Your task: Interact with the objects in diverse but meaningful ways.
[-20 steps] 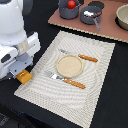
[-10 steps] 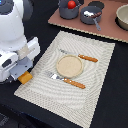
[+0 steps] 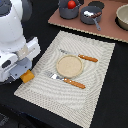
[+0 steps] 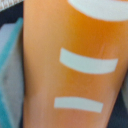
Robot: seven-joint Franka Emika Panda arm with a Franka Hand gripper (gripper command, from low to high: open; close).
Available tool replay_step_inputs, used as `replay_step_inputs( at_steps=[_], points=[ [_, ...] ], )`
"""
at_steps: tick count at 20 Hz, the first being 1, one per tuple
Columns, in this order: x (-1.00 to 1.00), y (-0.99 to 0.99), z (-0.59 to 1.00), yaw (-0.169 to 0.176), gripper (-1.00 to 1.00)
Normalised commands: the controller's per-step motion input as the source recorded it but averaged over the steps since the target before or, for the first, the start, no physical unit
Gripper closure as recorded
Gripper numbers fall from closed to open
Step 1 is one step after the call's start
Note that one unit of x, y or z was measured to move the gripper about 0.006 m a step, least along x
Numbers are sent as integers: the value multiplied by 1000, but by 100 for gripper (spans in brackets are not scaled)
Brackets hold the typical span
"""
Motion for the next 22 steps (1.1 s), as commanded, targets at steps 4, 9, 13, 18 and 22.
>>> replay_step_inputs(
  at_steps=[4,9,13,18,22],
  points=[
    [-391,-127,964,-60,100],
    [-155,-37,1000,-78,100],
    [445,35,1000,-65,100],
    [777,138,968,-53,100],
    [911,211,879,-37,100]
  ],
)
